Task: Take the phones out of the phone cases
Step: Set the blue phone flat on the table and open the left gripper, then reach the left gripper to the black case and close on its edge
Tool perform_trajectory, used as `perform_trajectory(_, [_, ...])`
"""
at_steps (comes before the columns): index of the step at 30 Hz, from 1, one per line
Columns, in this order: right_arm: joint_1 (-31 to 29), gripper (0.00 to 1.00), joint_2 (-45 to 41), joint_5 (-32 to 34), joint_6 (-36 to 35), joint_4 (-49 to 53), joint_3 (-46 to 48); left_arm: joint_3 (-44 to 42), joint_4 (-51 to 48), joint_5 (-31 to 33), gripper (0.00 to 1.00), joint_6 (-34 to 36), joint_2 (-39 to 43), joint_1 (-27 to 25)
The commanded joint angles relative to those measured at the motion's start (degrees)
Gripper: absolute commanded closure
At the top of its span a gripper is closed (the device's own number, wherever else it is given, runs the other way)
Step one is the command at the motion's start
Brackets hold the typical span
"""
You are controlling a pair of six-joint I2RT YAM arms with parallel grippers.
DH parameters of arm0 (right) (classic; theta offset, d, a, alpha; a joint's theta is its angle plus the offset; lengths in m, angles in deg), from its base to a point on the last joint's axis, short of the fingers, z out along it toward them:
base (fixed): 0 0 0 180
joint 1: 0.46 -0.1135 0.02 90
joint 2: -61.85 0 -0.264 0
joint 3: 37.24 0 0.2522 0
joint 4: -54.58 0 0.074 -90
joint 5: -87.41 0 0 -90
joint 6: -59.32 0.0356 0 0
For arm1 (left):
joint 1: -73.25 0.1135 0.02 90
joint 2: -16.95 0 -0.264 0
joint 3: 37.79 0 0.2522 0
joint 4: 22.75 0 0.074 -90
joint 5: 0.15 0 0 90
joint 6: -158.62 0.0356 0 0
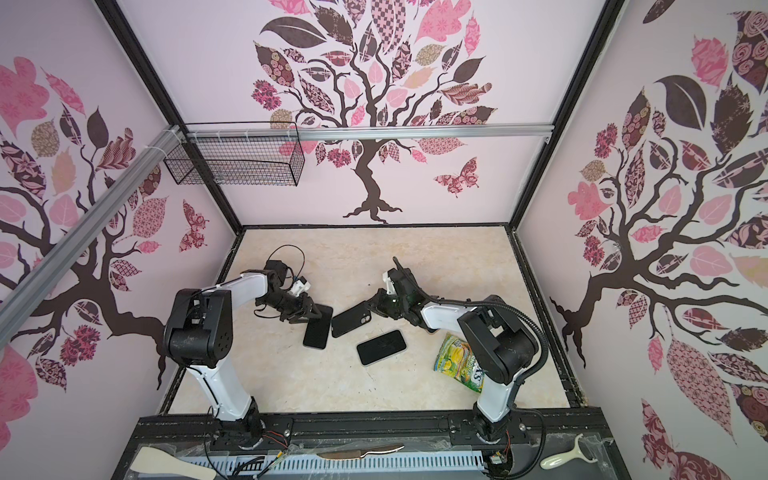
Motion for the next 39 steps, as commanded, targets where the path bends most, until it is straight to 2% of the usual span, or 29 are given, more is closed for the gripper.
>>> perform_trajectory(1, [-0.17, 1.0, 0.63, 1.42, -0.75, 0.82, -0.85, 0.74, -0.78, 0.72, 0.58, -0.14, -0.41, 0.2])
perform_trajectory(7, [-0.21, 1.0, 0.46, 1.78, -1.34, 1.35, -0.79, 0.63, -1.43, 3.44, 0.56, -0.3, -0.42, 0.37])
perform_trajectory(15, [-0.04, 1.0, -2.08, 3.98, -4.35, 4.58, -0.92, 0.29, -1.13, 10.23, 0.56, -0.81, 2.54, 0.9])
perform_trajectory(21, [0.73, 1.0, -8.72, 1.72, -8.36, 7.14, -0.76, -2.41, 4.03, 10.54, 0.53, -1.75, 14.92, 0.82])
perform_trajectory(26, [1.72, 1.0, -14.95, -3.74, -9.37, 8.6, -0.47, -4.42, 7.68, 10.5, 0.47, -2.09, 28.26, -0.68])
perform_trajectory(32, [2.04, 1.0, -20.33, -6.52, -14.36, 18.19, -4.24, -3.6, 9.31, 15.33, 0.4, -1.48, 40.54, -7.67])
perform_trajectory(35, [2.25, 1.0, -22.01, -8.0, -16.55, 23.7, -6.86, -4.6, 12.69, 19.4, 0.36, 0.54, 44.49, -13.93])
perform_trajectory(38, [2.37, 1.0, -22.66, -10.26, -19.8, 30.36, -10.45, -9.3, 19.13, 25.32, 0.36, 5.77, 49.34, -21.99])
perform_trajectory(39, [2.41, 1.0, -22.74, -11.07, -20.78, 32.32, -11.51, -11.31, 21.89, 25.35, 0.36, 7.39, 51.09, -23.86])
